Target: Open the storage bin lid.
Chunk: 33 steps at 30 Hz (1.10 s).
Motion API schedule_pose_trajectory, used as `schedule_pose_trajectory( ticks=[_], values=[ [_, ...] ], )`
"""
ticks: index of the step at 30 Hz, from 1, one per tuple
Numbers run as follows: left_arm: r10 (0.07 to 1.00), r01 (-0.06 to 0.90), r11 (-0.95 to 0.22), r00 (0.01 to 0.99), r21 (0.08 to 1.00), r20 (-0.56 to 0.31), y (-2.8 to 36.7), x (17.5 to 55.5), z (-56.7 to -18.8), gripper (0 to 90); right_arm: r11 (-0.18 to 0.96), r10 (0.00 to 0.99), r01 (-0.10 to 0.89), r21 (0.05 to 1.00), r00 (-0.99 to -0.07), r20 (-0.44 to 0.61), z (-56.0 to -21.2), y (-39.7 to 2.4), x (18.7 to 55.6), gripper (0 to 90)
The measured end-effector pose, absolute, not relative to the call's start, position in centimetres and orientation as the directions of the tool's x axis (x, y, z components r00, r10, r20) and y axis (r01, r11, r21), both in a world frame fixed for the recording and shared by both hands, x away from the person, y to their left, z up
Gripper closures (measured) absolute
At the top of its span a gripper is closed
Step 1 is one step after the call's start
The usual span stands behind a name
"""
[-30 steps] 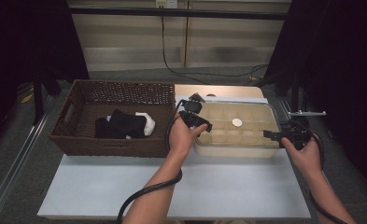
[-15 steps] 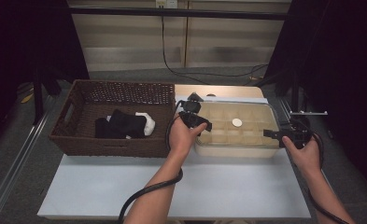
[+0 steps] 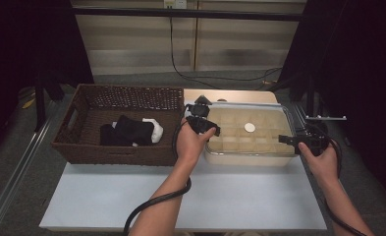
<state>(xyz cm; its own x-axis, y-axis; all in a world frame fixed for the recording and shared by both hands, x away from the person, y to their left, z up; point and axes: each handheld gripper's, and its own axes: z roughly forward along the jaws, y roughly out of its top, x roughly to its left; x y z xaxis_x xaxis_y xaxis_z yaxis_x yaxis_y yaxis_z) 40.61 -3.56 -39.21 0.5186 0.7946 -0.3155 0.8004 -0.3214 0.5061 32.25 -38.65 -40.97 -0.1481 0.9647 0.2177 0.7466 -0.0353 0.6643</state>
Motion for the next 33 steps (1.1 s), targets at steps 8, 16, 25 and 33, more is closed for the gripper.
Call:
schedule_pose_trajectory(
  ticks=[8,16,25,33],
  values=[
    [0.799,0.795,-0.325,0.521,0.512,-0.302,-3.3,40.3,-38.3,50.2,-0.037,0.967,0.733,0.679,-0.145,0.209,-40.3,-38.7,31.8,30.4],
    [0.808,0.803,-0.314,0.507,0.507,-0.301,-2.9,40.1,-37.2,60.6,-0.084,0.967,0.718,0.691,-0.11,0.232,-39.3,-39.1,31.1,41.7],
    [0.803,0.807,-0.288,0.497,0.515,-0.33,-2.0,39.6,-36.1,72.2,-0.132,0.962,0.694,0.708,-0.081,0.259,-38.7,-39.8,30.3,57.0],
    [0.795,0.811,-0.27,0.492,0.519,-0.355,-1.4,39.3,-35.4,76.8,-0.181,0.948,0.697,0.694,-0.065,0.313,-37.8,-40.3,29.6,63.7]
  ],
)
